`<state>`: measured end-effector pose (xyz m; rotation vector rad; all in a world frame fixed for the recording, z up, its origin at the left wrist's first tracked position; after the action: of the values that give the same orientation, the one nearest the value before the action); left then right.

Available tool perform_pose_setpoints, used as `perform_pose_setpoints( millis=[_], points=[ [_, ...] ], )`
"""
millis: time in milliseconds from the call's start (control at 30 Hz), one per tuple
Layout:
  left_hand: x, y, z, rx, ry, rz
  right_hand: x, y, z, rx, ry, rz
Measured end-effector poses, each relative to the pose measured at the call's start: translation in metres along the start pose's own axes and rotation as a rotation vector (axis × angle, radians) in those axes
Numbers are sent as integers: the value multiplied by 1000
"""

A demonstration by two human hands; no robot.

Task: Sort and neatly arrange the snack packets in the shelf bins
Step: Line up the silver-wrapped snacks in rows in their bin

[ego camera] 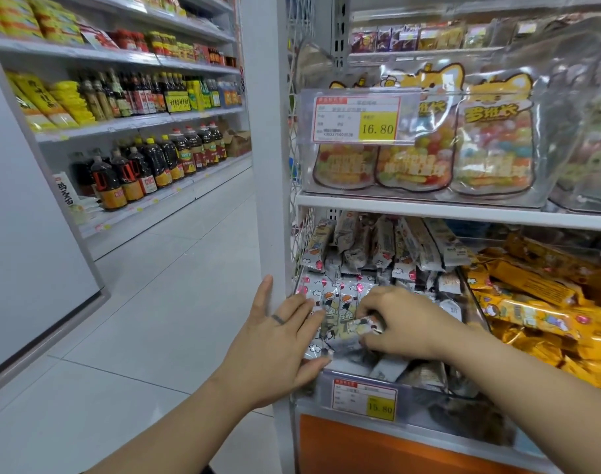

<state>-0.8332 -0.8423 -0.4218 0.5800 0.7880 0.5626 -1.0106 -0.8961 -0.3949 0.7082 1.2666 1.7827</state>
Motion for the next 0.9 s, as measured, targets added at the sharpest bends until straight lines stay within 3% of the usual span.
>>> perform_pose_setpoints(
  millis=[200, 367, 600, 800, 900],
  points=[
    [3, 2, 3, -89, -54, -41, 11, 11, 10, 23, 44, -105],
    [20, 3, 11, -44, -126, -202, 8, -1, 20, 47, 48, -41],
    [28, 5, 12, 78, -13, -267, -21, -21, 34, -437, -6, -37],
    [29, -2, 15, 118, 40, -224, -36, -35, 23, -706, -136, 3],
    [28, -5, 14, 115, 60, -205, -37, -35, 23, -719, -125, -20]
  ],
)
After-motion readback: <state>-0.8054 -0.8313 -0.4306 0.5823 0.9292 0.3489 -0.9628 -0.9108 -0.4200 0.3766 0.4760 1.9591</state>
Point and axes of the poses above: each hand's wrist, its own x-axis away from the middle knuckle, its own y-axis out of the back of the hand, z = x × y, the point moved 4 cm from there along -x, towards the middle knuckle, and after that the axes turned 14 degrees about -x, right-handed, at the moved point
